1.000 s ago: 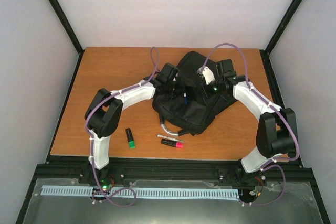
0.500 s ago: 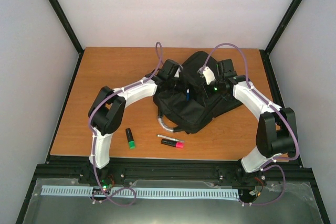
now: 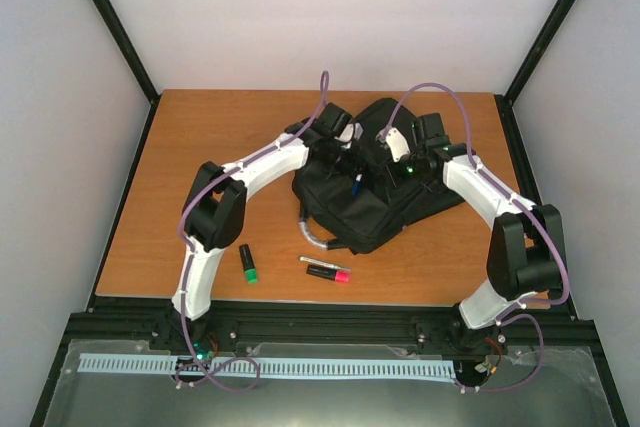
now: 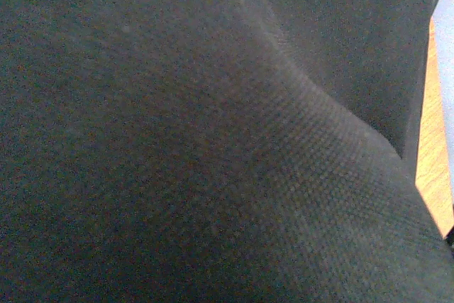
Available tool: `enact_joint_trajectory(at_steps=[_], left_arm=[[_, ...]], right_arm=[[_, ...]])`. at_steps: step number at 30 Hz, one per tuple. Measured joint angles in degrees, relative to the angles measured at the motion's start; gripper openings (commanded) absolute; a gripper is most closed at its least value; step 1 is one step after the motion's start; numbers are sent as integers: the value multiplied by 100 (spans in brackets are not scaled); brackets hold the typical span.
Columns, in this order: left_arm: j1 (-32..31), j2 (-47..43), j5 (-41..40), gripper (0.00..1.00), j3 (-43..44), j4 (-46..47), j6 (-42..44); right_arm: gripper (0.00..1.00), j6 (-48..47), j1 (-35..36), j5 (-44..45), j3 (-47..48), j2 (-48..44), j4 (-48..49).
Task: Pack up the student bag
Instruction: Place the stationery in the student bag.
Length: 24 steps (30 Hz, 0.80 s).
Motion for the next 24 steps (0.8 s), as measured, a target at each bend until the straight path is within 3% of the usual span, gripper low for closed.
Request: enact_joint_trajectory(at_steps=[4,7,18,24], left_arm=[[-26,-13,39,43,-107,63,48],[-85,-186,-39,50,-378,116,118],[-352,-2199,-767,49,-1589,306,341],[-354,-2306,-1163,48,-2247,376,616]], right_arm=[[3,0,22,111,0,-31,-11],[3,-2,39,144,0,-70,-22],[3,-44,48,153,0,-68,-37],[3,-52,48,151,0,-68,-37]])
